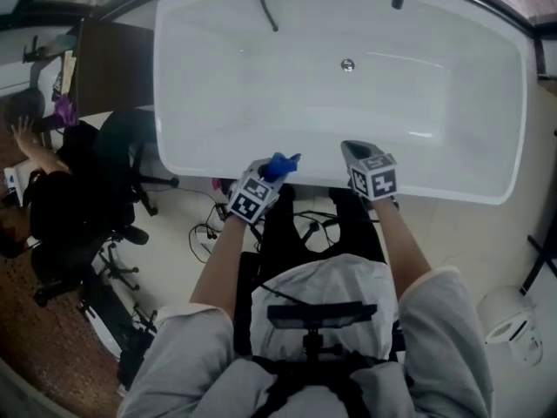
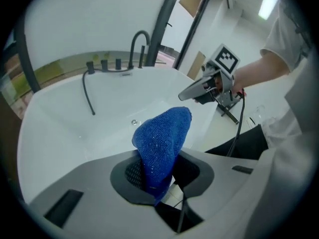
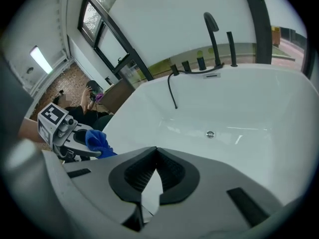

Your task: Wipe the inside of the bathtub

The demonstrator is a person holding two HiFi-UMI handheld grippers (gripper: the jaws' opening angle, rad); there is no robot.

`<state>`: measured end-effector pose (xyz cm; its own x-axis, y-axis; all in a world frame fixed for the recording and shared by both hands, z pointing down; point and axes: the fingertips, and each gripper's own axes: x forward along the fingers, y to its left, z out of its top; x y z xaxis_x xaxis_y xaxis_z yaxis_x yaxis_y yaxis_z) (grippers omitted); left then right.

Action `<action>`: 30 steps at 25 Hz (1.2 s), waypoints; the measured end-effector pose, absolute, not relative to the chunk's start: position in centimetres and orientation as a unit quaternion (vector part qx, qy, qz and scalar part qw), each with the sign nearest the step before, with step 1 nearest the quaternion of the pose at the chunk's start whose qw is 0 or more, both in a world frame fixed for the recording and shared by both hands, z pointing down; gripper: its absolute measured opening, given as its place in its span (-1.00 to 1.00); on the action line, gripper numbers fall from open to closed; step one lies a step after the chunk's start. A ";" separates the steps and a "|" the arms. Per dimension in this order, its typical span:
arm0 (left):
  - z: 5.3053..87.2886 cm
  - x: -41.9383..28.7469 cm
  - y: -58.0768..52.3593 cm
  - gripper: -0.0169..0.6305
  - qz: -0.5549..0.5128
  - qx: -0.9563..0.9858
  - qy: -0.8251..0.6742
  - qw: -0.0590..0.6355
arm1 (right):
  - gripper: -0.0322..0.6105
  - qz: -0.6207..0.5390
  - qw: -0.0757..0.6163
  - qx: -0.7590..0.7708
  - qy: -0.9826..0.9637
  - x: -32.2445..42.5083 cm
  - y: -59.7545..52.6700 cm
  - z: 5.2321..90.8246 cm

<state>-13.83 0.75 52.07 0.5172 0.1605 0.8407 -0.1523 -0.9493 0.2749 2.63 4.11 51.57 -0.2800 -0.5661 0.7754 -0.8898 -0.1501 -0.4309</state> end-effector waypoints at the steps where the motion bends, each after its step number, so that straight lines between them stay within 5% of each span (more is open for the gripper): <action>1: 50.5 -13.7 0.7 -0.70 0.481 0.863 -0.015 0.156 | -0.87 0.483 0.159 0.580 -0.637 2.7 4.2 50.4; 12: 34.0 -13.9 0.9 -0.69 0.343 0.916 -0.145 0.146 | -0.87 0.414 0.127 0.603 -0.670 -0.2 8.5 39.3; 30: 26.5 -20.2 2.3 -0.69 0.237 0.950 -0.147 0.143 | -0.87 0.337 0.109 0.707 -0.612 -1.8 15.6 28.3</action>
